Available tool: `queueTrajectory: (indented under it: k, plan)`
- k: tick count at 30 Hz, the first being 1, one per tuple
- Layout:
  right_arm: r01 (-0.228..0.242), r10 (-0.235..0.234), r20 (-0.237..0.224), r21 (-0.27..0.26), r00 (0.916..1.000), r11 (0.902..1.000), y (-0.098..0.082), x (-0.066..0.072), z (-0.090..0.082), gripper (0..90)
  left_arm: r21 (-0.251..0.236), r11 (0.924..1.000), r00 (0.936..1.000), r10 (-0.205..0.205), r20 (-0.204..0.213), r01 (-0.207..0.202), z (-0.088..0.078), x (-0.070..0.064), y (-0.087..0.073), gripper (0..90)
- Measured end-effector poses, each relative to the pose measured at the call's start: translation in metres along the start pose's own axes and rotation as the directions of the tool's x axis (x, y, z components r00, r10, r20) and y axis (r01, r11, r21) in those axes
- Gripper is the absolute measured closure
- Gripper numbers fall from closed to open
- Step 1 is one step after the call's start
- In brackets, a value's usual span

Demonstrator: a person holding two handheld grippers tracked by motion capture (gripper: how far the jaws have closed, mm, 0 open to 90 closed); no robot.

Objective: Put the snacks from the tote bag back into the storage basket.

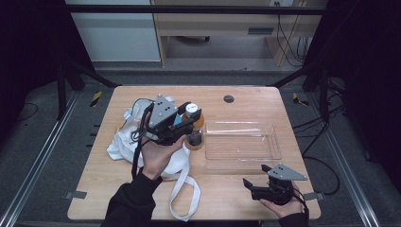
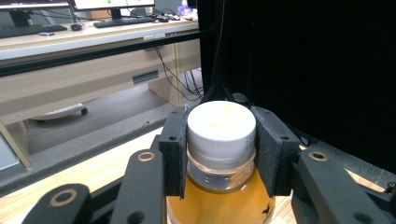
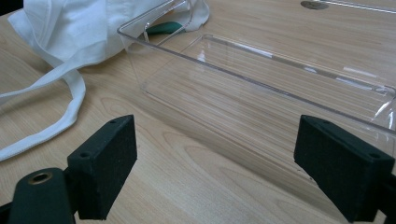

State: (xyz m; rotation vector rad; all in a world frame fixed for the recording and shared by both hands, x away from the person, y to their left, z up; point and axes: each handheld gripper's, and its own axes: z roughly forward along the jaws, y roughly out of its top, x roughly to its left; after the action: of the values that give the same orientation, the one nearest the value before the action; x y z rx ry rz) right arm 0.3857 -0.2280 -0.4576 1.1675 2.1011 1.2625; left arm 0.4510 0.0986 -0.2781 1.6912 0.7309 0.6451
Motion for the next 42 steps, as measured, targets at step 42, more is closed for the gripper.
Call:
queueTrajectory:
  k: [42]
  plan:
    - [0.01,-0.01,-0.004,0.003,0.9999,0.9999,-0.001,0.0,0.001,13.7,0.022,0.9996,0.9976,0.018,0.067,-0.02,0.046,-0.035,-0.017,59.0]
